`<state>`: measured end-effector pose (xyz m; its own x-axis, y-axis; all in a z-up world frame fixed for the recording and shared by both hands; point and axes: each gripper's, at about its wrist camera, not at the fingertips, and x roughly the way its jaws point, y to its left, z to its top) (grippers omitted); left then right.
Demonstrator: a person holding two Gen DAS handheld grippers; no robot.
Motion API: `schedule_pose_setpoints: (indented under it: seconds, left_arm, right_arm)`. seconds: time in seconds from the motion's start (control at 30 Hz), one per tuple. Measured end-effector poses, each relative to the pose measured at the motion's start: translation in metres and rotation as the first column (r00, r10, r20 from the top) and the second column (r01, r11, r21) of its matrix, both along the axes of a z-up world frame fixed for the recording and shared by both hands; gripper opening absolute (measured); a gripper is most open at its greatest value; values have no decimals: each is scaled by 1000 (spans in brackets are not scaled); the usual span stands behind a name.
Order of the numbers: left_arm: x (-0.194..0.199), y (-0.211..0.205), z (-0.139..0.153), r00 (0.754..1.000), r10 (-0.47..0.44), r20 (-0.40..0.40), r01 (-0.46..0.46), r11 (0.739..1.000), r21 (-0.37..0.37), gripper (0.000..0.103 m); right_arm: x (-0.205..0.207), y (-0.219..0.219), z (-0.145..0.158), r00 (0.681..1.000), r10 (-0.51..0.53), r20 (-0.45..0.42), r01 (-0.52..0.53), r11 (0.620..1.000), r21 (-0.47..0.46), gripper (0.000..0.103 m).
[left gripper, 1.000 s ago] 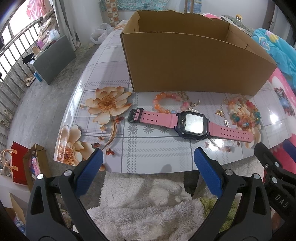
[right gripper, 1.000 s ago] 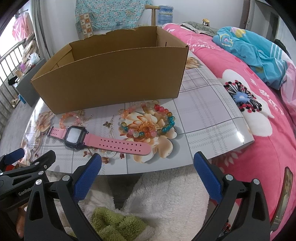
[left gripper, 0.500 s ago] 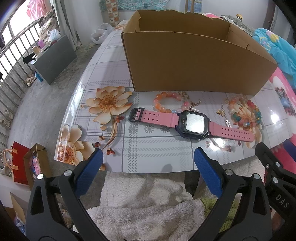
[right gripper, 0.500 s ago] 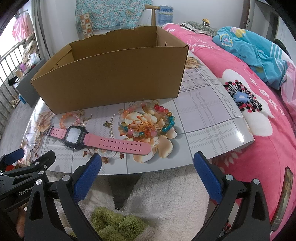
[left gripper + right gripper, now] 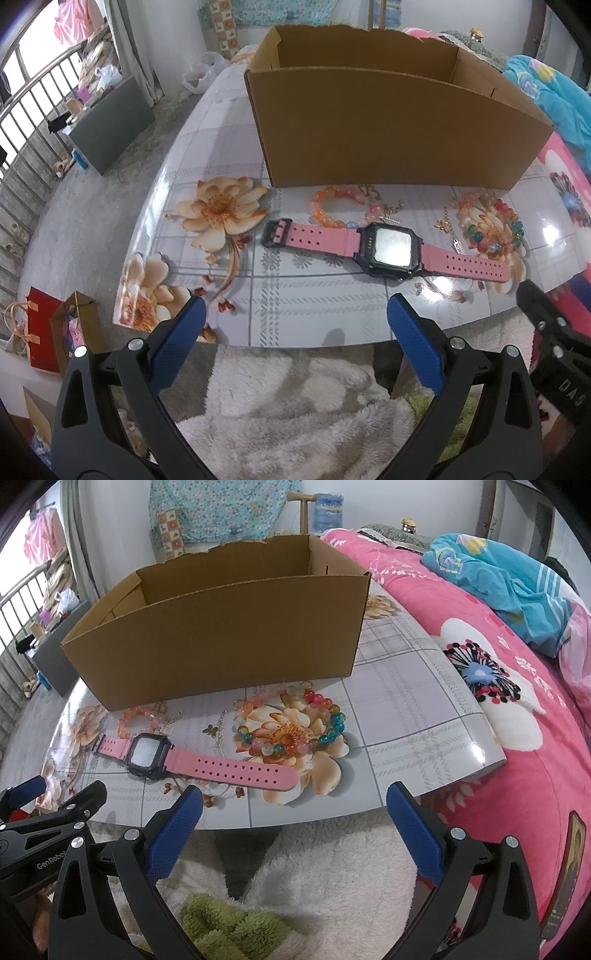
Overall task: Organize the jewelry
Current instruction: 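Move the right gripper to the pink-strapped watch and close on its strap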
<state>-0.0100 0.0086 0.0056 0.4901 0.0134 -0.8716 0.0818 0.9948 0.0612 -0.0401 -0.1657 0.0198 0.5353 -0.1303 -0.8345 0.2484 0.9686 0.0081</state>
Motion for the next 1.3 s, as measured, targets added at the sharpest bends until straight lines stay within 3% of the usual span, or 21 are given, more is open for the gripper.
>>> schedule_pose_setpoints:
  seconds: [0.17, 0.33, 0.43, 0.53, 0.57, 0.67, 0.83, 1.0, 1.17, 1.3]
  left_arm:
    - [-6, 9, 9, 992, -81, 99, 78, 996, 41, 95]
    - [-11, 18, 16, 959, -227, 170, 229, 973, 5, 95]
    - [-14, 29, 17, 931, -289, 224, 304, 952, -36, 95]
    - [-24, 42, 24, 875, -357, 327, 407, 908, -98, 95]
    - [-25, 45, 25, 867, -364, 342, 420, 902, -105, 95]
    - [-21, 49, 23, 867, -380, 322, 438, 889, -132, 95]
    - [-7, 60, 7, 901, -347, 260, 406, 885, -226, 95]
    - [1, 60, -2, 897, -347, 274, 407, 889, -209, 95]
    - [11, 57, -11, 891, -379, 250, 428, 885, -182, 94]
    - [11, 51, -12, 864, -439, 246, 477, 870, -124, 73]
  right_arm:
    - [-2, -11, 11, 997, 3, 80, -7, 999, 49, 97]
    - [8, -9, 23, 985, 78, 156, -91, 993, 78, 95]
    - [19, 0, 22, 968, 183, 171, -201, 975, 92, 90]
    - [29, 10, 18, 945, 283, 162, -301, 949, 96, 80]
    - [35, 18, 14, 929, 340, 147, -355, 931, 89, 76]
    - [43, 36, 3, 887, 449, 111, -459, 884, 90, 66]
    - [55, 66, -13, 804, 594, 33, -595, 802, 52, 56]
    - [62, 86, -25, 726, 686, -44, -687, 727, -2, 55]
    - [68, 96, -36, 671, 731, -123, -739, 672, -38, 52]
    - [72, 102, -40, 644, 748, -161, -761, 648, -35, 43]
